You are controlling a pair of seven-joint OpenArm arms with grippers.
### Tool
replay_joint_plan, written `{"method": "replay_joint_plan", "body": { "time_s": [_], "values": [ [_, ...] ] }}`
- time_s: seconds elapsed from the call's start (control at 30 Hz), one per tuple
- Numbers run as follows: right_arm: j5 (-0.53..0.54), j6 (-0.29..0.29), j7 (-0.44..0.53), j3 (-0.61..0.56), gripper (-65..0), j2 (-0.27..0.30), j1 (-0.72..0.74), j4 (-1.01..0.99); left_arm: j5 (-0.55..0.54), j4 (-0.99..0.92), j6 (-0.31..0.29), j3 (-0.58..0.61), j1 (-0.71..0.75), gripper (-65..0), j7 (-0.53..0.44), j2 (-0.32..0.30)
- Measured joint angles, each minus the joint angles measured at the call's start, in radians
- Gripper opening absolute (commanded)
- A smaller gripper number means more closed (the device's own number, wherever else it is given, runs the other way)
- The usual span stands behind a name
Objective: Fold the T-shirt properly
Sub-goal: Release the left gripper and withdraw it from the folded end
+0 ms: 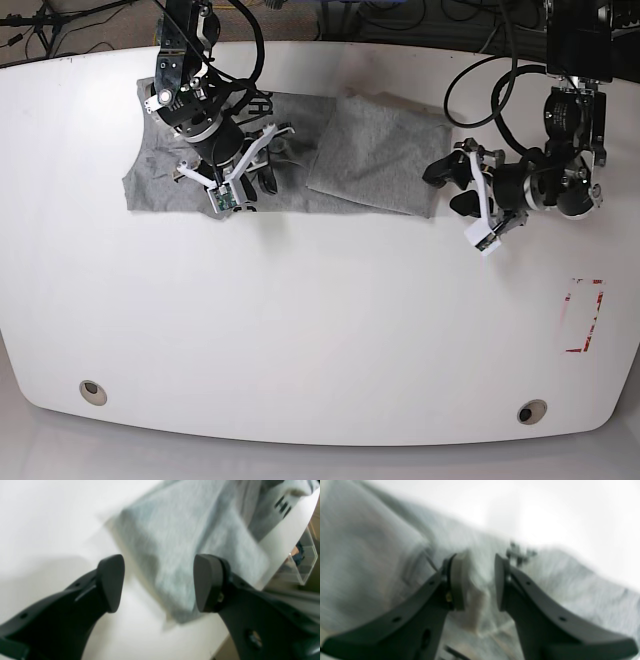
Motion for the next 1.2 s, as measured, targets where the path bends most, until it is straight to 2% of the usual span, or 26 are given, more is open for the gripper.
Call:
{"method": "replay_joint_plan", "body": {
  "time_s": [0.1,0.17,0.27,0.3,0.4,0.43,0.57,0.73,0.83,1.0,1.2],
  "values": [
    [0.096,0.052,-0.036,-0.001,-47.1,-0.011,0.0,0.004,0.029,0.002,0.0,0.016,0.004,-24.3,-0.004,0.016],
    [0.146,0.083,-0.091,-0.002,-42.5,-0.015,0.004,0.003,0.037,0.002,0.0,0.016,0.014,-24.3,-0.004,0.018],
    [0.219,0.08,-0.143,0.001,-29.5,-0.015,0.01,0.001,0.038,0.002,0.0,-0.002,0.029,-24.3,0.002,0.013],
    [0.242,0.079,-0.153,0.001,-21.1,-0.014,0.013,0.001,0.037,0.002,0.0,-0.012,0.032,-24.3,0.004,0.01],
    [0.304,0.061,-0.155,0.0,-8.2,-0.013,0.018,0.001,0.037,0.001,0.0,-0.051,0.04,-24.3,0.006,0.003],
    [0.305,0.051,-0.149,0.0,-6.3,-0.013,0.018,-0.001,0.037,0.002,0.0,-0.067,0.043,-24.3,0.005,0.003],
    [0.302,0.013,-0.15,0.003,-9.5,-0.012,0.035,-0.033,0.034,0.001,-0.001,-0.101,0.056,-24.3,-0.004,-0.017],
    [0.305,0.011,-0.13,0.005,-14.9,-0.005,0.092,-0.138,0.048,-0.001,-0.027,-0.108,0.058,-24.3,0.005,-0.052],
    [0.305,0.014,-0.132,-0.005,-14.9,-0.004,0.121,-0.202,0.043,-0.001,-0.073,-0.107,0.056,-24.3,0.002,-0.063],
    [0.302,0.046,-0.135,-0.077,-15.2,-0.002,0.13,-0.241,0.042,-0.001,-0.077,-0.143,0.058,-24.3,0.003,-0.064],
    [0.311,0.054,-0.13,-0.09,-15.5,-0.012,0.146,-0.29,0.046,-0.001,-0.077,-0.2,0.075,-24.3,0.0,-0.084]
  ]
}}
